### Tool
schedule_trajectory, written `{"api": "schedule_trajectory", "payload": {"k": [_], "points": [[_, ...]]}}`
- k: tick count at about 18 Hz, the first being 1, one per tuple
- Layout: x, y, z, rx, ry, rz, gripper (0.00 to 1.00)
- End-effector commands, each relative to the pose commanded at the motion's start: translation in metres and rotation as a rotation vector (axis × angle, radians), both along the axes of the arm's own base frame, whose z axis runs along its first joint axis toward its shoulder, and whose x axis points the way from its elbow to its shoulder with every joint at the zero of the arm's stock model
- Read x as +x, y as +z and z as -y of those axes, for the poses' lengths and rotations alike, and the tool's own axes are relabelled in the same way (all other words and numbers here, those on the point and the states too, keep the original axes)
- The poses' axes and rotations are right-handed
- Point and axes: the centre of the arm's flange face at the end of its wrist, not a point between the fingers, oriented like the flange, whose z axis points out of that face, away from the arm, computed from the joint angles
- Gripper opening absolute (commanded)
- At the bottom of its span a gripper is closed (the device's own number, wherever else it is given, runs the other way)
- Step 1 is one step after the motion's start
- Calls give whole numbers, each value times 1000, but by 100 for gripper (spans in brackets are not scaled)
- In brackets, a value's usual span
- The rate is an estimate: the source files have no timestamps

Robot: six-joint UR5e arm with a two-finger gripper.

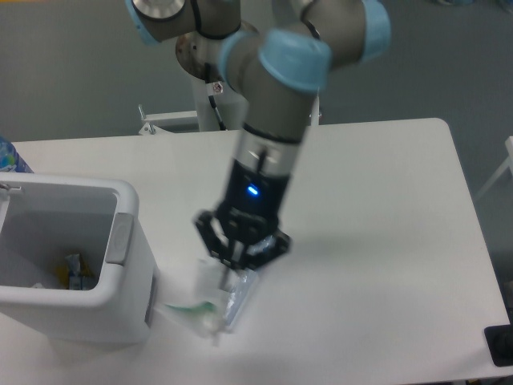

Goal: Place the trash in the trash can
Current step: 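Lift the wrapper and carry it over the white trash bin, then open the gripper to drop the wrapper into the bin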

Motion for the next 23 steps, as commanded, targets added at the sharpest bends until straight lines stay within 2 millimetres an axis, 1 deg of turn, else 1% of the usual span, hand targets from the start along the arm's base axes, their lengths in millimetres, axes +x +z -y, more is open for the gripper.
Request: {"api": "schedule_trajectory", "payload": {"k": [1,3,4,6,7,8,9,10,11,12,13,15,16,18,19,21,23], "points": [[18,10,-2,12,-19,-5,0],[49,21,-5,26,-56,-10,0],[59,22,-7,27,-72,-12,0],[73,22,-12,26,-93,-8,0],[85,18,-16,20,-113,-5,4],[100,13,-18,13,-144,-6,14],[109,8,-17,6,-159,-7,24],[111,2,-16,-3,-166,-5,38],[112,-3,-16,-9,-174,-6,65],[112,-7,-16,-15,-181,-9,95],[113,-8,-16,-16,-188,-11,100],[114,-6,-16,-12,-189,-13,100],[113,-5,-17,-10,-189,-15,100],[99,3,-17,3,-167,-22,100],[78,6,-14,6,-134,-27,100],[29,1,-9,3,-64,-23,100],[-9,-6,-3,-5,-13,-19,100]]}}
